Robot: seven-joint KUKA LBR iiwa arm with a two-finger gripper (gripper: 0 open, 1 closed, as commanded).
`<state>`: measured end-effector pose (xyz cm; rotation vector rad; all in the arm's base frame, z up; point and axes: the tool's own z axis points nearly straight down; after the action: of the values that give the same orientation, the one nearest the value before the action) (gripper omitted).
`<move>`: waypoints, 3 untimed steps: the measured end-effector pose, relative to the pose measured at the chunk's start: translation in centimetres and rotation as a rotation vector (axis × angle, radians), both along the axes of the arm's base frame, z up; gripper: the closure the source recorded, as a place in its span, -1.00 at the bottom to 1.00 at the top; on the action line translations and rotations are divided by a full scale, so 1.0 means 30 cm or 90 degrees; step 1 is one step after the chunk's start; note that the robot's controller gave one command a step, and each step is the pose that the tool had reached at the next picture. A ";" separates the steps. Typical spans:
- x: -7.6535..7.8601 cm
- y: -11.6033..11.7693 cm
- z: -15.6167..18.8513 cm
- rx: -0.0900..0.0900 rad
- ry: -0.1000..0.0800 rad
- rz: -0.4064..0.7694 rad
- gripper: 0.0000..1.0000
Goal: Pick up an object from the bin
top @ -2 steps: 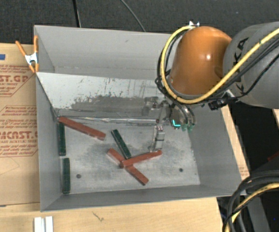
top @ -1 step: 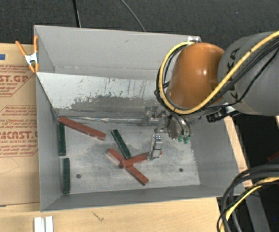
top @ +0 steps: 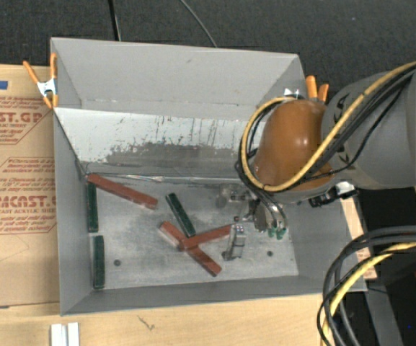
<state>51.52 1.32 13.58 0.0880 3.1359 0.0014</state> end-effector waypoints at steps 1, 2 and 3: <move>0.112 0.058 -0.220 0.000 0.002 0.235 1.00; 0.112 0.058 -0.220 0.000 0.002 0.235 1.00; 0.121 0.037 -0.155 0.001 0.007 0.302 1.00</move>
Offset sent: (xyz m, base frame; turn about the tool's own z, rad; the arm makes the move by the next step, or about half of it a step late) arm 0.0000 0.0000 0.0000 0.0000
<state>55.17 2.43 8.93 -0.6539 3.0803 0.0052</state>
